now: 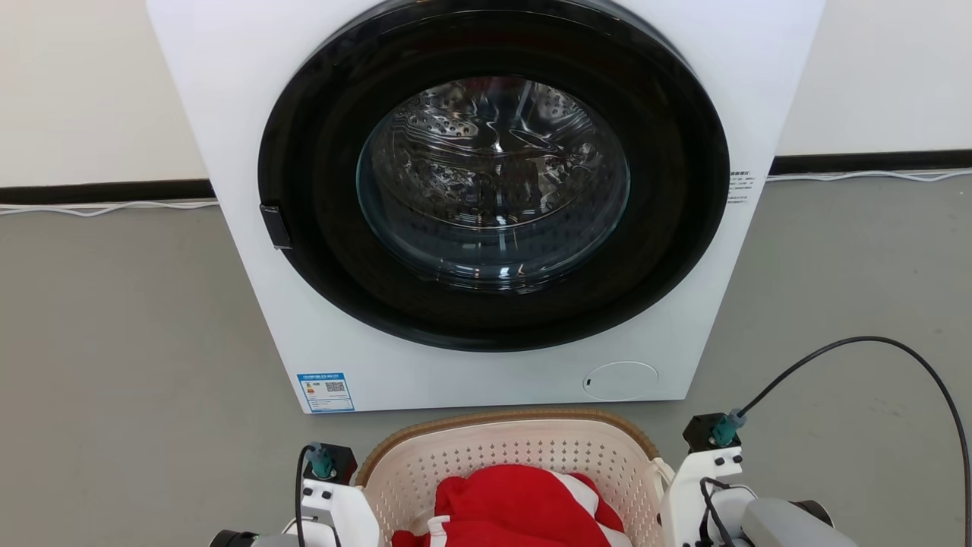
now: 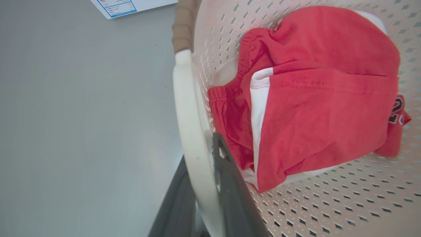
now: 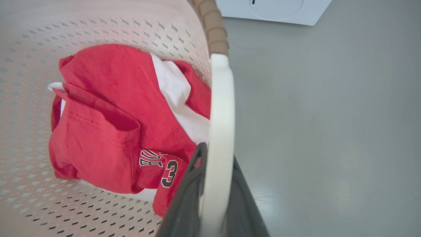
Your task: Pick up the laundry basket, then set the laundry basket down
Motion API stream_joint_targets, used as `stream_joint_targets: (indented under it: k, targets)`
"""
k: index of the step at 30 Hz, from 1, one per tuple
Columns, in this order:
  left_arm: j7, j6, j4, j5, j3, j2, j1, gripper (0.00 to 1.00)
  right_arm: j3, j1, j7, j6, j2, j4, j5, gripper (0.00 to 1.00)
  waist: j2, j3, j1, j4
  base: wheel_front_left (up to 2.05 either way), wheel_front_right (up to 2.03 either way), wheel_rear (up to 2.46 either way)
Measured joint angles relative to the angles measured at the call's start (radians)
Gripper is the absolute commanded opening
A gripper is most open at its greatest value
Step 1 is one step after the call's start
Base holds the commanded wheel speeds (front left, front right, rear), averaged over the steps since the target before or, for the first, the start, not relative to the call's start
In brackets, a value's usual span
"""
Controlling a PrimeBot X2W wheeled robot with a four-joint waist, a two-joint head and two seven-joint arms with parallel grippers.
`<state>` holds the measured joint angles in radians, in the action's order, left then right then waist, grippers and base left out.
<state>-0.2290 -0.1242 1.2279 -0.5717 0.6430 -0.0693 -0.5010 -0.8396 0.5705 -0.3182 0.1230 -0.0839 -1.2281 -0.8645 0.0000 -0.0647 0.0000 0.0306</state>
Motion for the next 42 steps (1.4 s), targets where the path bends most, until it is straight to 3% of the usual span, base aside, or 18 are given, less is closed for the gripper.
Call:
stream_joint_targets:
  k: [42]
  targets:
    - [0.012,0.000,0.027,-0.125,0.128,-0.019,-0.008,0.00,-0.110,0.002,0.001,0.000,0.000,0.002,-0.119,0.00,0.0000,-0.004,0.0000,-0.008,0.00,0.00,0.00]
